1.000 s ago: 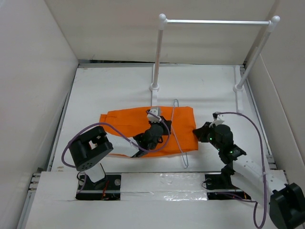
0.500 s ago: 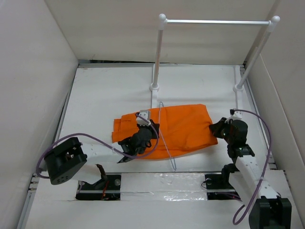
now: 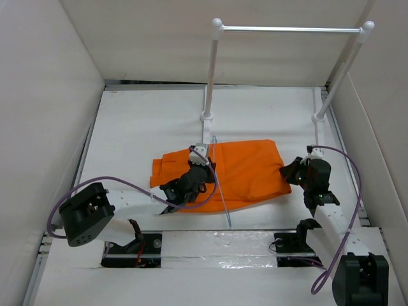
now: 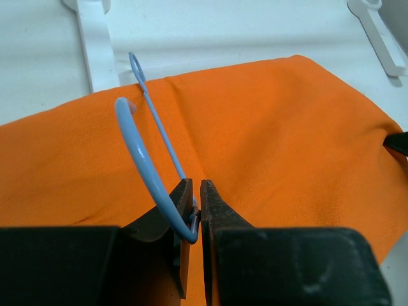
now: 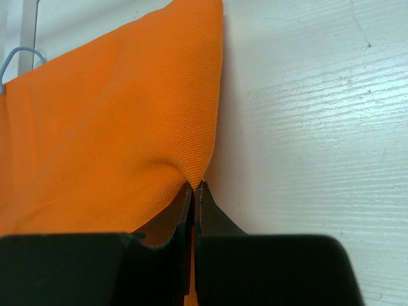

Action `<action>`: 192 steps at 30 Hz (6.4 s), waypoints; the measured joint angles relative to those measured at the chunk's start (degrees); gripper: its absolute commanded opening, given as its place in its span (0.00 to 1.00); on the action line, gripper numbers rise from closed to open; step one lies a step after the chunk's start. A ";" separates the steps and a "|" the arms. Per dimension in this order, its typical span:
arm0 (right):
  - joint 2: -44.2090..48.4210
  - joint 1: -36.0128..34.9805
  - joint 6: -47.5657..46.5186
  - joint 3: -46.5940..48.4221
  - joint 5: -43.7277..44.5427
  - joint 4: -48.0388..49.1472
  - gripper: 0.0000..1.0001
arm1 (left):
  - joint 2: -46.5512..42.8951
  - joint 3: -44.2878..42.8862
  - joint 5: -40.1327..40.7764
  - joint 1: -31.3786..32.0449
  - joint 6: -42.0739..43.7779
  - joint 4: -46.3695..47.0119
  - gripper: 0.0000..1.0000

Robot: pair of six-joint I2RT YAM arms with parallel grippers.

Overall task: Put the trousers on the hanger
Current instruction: Place the trousers on the hanger, then place the hanger at the clothesline.

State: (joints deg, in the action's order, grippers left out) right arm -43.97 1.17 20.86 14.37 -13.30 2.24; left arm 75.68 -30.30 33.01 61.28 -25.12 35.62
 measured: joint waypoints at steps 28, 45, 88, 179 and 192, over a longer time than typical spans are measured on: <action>7.43 0.28 -2.97 6.01 -7.58 -4.81 0.49 | 2.12 -14.01 -9.05 -0.26 9.40 -15.58 0.00; 7.72 -48.81 10.75 12.57 1.31 4.63 0.66 | -4.87 -24.81 -10.08 0.61 6.19 -27.17 0.00; -0.96 -53.48 27.04 10.95 16.90 21.49 0.00 | -6.51 -38.88 -17.99 1.03 4.20 -26.60 0.59; -42.91 15.04 47.89 53.11 -31.74 35.80 0.00 | -49.07 7.41 -1.75 1.05 -11.32 -34.29 0.57; -45.42 15.72 47.12 54.31 -32.30 35.45 0.00 | -49.72 6.82 -2.25 1.05 -11.41 -35.89 0.57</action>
State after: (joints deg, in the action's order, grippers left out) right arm -89.38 16.88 67.99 68.69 -45.60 37.69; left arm 25.96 -23.49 30.76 62.33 -36.53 -0.27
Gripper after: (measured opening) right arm 0.041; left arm 0.577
